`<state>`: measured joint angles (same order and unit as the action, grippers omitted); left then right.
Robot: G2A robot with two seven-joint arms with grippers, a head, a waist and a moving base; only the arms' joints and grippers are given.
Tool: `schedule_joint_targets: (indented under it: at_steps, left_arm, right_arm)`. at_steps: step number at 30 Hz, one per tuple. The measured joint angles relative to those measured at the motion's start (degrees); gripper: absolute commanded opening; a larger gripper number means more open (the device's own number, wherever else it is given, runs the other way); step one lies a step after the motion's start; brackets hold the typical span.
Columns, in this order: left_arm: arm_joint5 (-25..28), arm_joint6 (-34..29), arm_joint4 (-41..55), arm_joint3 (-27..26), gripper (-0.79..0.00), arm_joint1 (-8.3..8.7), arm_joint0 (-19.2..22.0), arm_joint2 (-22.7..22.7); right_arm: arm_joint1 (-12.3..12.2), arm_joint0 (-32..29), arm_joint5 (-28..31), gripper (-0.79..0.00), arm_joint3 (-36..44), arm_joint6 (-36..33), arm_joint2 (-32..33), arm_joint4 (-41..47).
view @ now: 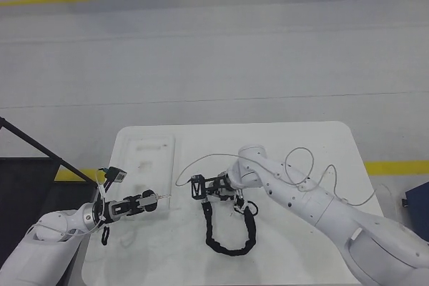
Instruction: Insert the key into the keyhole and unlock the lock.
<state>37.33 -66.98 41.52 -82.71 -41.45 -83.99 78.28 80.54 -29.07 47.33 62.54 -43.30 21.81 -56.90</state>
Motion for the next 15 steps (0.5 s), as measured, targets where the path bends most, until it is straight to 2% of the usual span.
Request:
schedule_joint_targets:
  at_steps: [3, 9, 15]
  left_arm:
    - [0.0, 0.0, 0.0, 0.0, -0.785, 0.00, 0.0, 0.0]
    - [0.0, 0.0, 0.0, 0.0, -0.785, 0.00, 0.0, 0.0]
    - [0.0, 0.0, 0.0, 0.0, -0.785, 0.00, 0.0, 0.0]
  right_arm:
    - [-1.8, -1.5, 2.9, -0.785, 1.7, 5.0, 2.6, -1.1]
    - [-5.9, -4.9, 10.4, -0.785, 6.0, 12.7, 7.3, -8.8]
    - [-10.7, -10.7, 10.7, -0.785, 8.9, 27.9, 11.5, -13.1]
